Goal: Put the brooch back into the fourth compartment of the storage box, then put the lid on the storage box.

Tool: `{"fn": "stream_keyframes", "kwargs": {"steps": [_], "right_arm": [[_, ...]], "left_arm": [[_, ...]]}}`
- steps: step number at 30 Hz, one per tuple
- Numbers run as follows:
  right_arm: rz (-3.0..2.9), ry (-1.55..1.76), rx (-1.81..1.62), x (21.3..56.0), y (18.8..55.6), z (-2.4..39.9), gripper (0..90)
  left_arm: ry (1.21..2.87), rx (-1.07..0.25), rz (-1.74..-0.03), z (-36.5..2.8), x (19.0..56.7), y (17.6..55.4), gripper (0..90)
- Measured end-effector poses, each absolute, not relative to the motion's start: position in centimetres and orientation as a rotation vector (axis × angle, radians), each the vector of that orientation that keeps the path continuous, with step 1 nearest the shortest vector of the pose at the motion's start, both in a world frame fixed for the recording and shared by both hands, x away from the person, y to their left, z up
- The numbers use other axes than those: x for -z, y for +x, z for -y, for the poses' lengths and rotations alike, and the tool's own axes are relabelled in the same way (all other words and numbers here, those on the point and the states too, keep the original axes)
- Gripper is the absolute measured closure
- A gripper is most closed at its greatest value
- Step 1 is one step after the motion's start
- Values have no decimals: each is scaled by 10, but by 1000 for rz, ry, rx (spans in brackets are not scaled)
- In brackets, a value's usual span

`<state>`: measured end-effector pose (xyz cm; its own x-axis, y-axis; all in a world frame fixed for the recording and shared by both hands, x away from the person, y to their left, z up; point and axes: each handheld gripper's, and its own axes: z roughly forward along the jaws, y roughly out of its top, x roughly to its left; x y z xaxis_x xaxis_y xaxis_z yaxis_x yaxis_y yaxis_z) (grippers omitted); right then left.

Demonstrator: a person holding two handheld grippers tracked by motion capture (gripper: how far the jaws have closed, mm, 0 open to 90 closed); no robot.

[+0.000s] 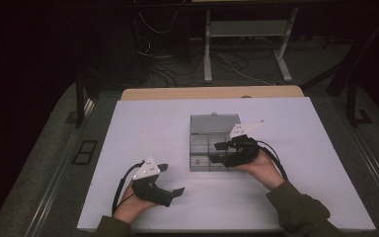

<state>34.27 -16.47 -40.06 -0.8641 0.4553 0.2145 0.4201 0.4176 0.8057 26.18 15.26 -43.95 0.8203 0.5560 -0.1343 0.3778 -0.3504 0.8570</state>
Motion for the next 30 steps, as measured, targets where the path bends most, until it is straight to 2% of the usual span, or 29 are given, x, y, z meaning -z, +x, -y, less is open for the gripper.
{"fn": "stream_keyframes", "kwargs": {"steps": [16, 30], "right_arm": [[-2495, 905, -1483, 402, 335, 214, 329], [-2383, 1001, -1515, 399, 344, 254, 319]], "left_arm": [[1991, -237, -707, -151, 439, 266, 0], [1956, -276, -737, -151, 427, 288, 0]]}}
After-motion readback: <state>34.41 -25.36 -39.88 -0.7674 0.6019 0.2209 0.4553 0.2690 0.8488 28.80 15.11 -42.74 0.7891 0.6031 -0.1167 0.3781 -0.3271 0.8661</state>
